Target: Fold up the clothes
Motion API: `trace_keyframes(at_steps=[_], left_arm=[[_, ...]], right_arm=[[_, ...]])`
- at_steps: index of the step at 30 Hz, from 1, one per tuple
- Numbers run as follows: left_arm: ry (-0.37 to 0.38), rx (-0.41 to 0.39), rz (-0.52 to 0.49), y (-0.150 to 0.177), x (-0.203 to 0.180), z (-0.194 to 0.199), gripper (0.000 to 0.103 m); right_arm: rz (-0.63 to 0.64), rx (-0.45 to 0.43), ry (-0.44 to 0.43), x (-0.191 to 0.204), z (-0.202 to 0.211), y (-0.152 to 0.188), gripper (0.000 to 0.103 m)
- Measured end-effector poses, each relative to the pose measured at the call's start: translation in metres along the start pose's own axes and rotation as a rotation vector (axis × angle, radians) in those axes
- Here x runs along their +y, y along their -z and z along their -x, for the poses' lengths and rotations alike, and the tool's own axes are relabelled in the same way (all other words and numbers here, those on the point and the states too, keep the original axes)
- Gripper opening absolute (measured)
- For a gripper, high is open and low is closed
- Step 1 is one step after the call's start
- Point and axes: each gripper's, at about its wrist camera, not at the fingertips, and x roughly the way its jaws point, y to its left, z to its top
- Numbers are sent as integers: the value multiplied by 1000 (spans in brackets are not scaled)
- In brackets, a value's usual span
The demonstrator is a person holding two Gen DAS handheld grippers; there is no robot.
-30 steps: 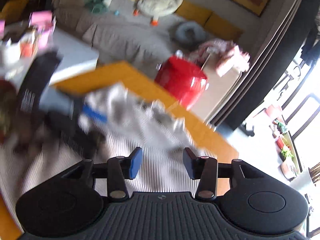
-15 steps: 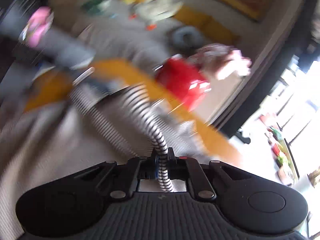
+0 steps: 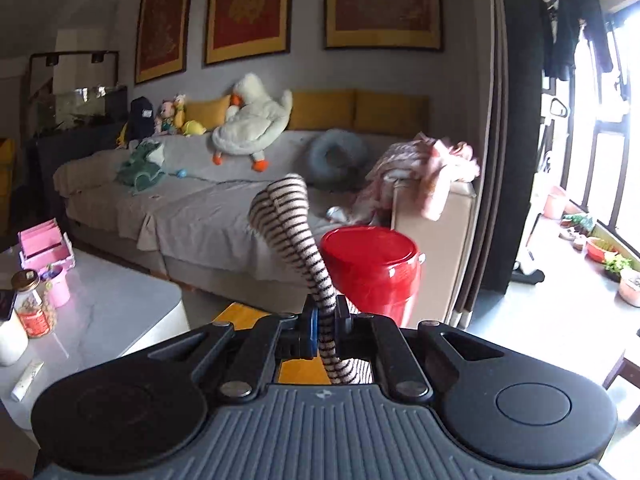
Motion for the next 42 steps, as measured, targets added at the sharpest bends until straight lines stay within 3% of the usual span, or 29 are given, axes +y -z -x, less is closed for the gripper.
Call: trace_keyframes(at_steps=[6, 10, 15, 19, 25, 26, 27, 28, 32, 36, 40, 42], left_arm=[[16, 5, 26, -1, 7, -1, 103], [17, 6, 28, -2, 7, -2, 103], [28, 3, 43, -3, 10, -4, 103], [41, -6, 69, -2, 15, -3, 103], [31, -3, 72, -2, 13, -3, 103], [28, -2, 70, -2, 12, -3, 103], [27, 0, 70, -2, 12, -3, 103], [27, 1, 70, -3, 12, -3, 103], [8, 7, 63, -4, 10, -3, 103], [-98, -8, 35, -9, 0, 6, 103], [-201, -149, -21, -25, -9, 23, 103], [-267, -173, -19, -36, -4, 19, 103]], right_arm=[[3, 135, -121, 23, -29, 14, 21], [-25, 120, -166, 14, -17, 23, 42], [-28, 115, -168, 0, -12, 32, 49], [-72, 112, -131, -24, -8, 47, 50], [-342, 182, -66, -99, -15, 113, 50], [-383, 180, -64, -111, -15, 127, 49], [-423, 178, -62, -123, -15, 142, 39], [-458, 168, -71, -133, -13, 154, 37], [-497, 97, -101, -142, -2, 170, 36], [-424, 78, -68, -132, 0, 170, 36], [-437, 73, -83, -136, 1, 171, 36], [-442, 72, -88, -137, 2, 171, 36]])
